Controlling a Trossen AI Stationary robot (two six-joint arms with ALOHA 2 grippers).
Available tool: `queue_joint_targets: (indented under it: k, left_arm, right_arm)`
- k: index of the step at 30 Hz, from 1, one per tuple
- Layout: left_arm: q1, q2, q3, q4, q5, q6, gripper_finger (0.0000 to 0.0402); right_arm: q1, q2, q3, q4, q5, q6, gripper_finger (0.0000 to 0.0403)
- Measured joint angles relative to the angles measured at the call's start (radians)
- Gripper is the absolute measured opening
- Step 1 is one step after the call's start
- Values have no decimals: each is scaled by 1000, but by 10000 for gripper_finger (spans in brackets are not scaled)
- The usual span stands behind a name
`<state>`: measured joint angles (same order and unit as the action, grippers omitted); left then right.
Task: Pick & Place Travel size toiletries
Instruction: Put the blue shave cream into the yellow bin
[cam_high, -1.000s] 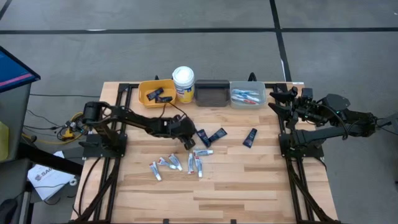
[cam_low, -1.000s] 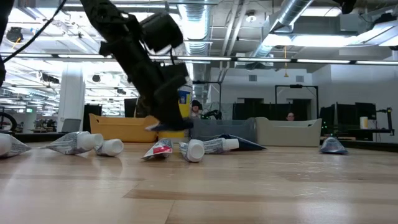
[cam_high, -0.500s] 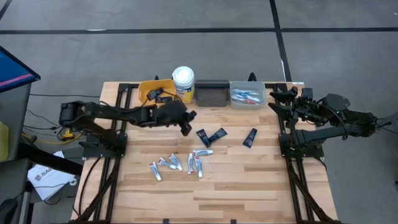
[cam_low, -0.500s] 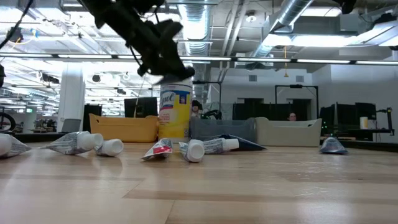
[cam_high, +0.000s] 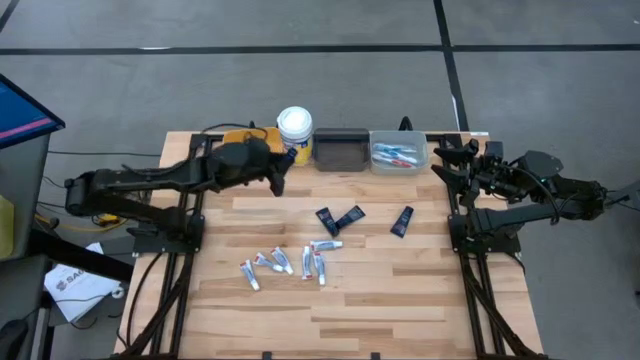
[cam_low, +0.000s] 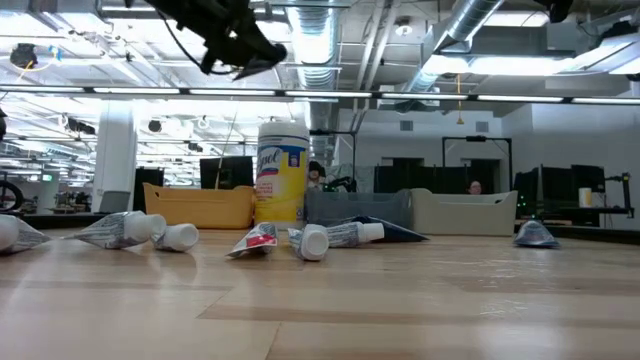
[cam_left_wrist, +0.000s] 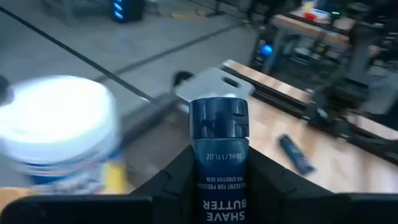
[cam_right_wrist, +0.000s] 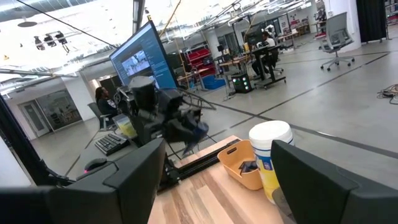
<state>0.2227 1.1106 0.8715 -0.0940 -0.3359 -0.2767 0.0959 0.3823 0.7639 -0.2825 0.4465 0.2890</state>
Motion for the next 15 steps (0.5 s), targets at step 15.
queue_joint_targets:
  k: [15]
  left_arm:
    - [238,-28,-105,-118,-172,180,96]
  right_arm:
    - [0,0,0,0,0,0,285]
